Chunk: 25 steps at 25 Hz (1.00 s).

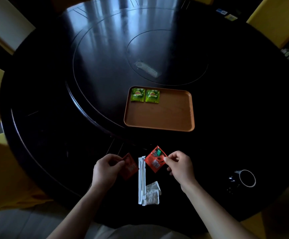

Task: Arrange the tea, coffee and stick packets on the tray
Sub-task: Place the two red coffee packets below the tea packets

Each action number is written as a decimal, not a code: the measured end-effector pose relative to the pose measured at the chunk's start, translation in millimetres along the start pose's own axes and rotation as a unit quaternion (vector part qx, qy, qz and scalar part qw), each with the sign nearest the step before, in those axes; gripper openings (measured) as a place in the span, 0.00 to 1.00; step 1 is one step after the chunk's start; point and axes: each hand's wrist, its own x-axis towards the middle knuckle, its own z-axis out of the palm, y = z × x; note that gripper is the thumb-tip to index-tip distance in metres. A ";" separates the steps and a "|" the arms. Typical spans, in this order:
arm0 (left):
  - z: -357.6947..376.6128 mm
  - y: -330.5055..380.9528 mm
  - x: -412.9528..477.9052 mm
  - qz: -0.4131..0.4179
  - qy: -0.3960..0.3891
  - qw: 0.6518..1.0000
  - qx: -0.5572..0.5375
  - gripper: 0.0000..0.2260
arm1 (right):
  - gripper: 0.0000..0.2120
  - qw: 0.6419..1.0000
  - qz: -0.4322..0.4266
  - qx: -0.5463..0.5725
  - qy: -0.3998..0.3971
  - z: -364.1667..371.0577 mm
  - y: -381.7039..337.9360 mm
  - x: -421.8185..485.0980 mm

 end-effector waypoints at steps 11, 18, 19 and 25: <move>6.7 76.4 66.1 0.074 0.014 0.994 -0.083 0.05 | 0.10 0.981 -0.162 -0.072 0.083 -22.4 -62.7 51.0; 32.4 127.4 131.0 0.303 0.053 0.946 0.098 0.05 | 0.09 0.929 -0.278 -0.197 0.144 -31.5 -112.0 113.6; 36.4 128.3 136.9 0.309 0.051 0.942 0.124 0.04 | 0.08 0.923 -0.289 -0.205 0.151 -31.0 -115.0 120.7; 50.0 99.0 142.6 0.379 -0.010 0.878 0.291 0.03 | 0.05 0.902 -0.351 -0.245 0.056 -15.4 -88.1 130.2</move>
